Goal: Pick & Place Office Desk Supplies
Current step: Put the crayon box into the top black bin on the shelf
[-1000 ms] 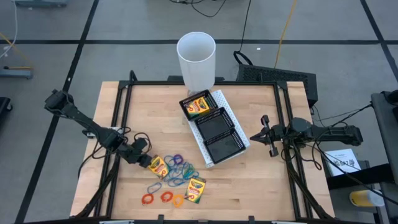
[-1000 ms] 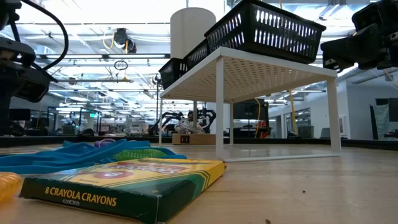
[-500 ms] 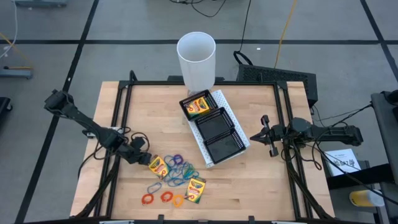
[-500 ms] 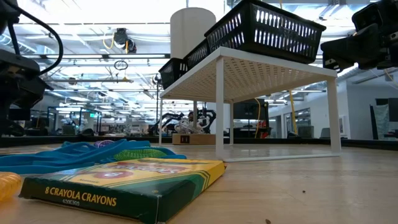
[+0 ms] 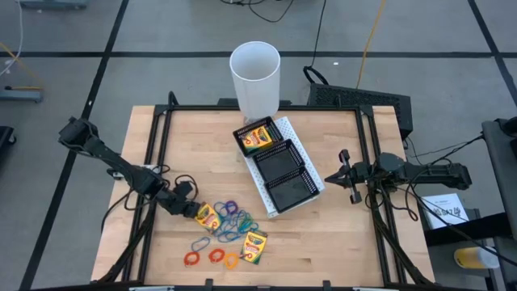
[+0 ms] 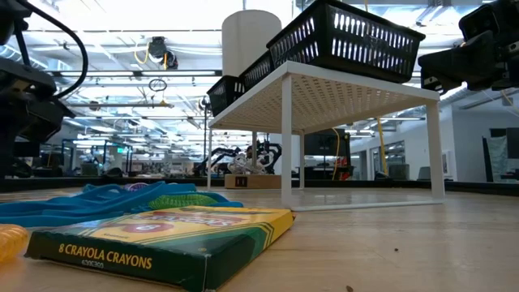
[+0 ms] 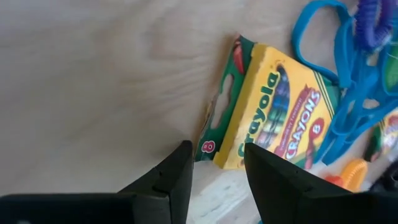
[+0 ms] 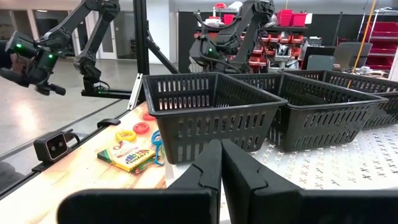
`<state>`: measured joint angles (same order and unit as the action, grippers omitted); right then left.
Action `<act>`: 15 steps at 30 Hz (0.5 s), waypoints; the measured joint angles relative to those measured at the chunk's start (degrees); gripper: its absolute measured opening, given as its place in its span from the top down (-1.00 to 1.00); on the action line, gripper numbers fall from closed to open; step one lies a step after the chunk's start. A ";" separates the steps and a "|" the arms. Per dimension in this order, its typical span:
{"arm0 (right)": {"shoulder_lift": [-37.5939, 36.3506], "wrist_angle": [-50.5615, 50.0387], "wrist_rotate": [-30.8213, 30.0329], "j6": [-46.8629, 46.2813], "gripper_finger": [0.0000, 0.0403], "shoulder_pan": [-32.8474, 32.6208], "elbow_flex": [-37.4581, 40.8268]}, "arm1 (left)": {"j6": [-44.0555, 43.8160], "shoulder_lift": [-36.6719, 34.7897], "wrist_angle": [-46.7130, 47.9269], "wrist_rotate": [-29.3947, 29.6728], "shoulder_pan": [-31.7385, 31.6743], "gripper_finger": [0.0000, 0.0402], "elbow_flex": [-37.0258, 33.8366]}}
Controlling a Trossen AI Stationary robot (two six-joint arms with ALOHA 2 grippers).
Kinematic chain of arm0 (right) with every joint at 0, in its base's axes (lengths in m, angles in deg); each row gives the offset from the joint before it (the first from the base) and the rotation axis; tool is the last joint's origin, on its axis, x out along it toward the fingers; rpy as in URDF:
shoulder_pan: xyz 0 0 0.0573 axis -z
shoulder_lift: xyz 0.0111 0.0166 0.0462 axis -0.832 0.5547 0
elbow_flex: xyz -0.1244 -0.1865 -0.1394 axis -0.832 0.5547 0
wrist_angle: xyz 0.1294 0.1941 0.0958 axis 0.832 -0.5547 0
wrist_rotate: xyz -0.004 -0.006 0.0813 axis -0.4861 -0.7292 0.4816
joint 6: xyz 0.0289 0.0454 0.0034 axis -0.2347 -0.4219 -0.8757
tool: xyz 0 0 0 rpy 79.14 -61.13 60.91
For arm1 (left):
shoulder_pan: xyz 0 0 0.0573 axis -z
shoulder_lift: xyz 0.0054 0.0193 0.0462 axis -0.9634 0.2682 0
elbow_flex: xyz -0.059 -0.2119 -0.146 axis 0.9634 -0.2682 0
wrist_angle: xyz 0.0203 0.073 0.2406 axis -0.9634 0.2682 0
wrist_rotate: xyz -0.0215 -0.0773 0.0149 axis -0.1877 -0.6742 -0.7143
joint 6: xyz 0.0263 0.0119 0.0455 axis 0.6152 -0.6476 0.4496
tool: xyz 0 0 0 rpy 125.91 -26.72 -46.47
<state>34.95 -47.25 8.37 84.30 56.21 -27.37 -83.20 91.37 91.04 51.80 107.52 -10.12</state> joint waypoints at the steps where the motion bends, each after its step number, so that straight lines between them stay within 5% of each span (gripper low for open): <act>1: 0.00 0.00 0.02 0.00 1.00 0.00 0.00 | 0.35 0.01 -0.54 -0.14 0.00 0.24 -0.03; 15: 0.00 0.00 0.00 0.00 1.00 0.01 0.00 | 4.94 0.12 -4.29 -0.02 0.02 0.24 -0.06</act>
<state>34.95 -47.25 8.37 84.30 56.22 -27.37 -78.25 91.49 86.74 51.78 107.55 -10.19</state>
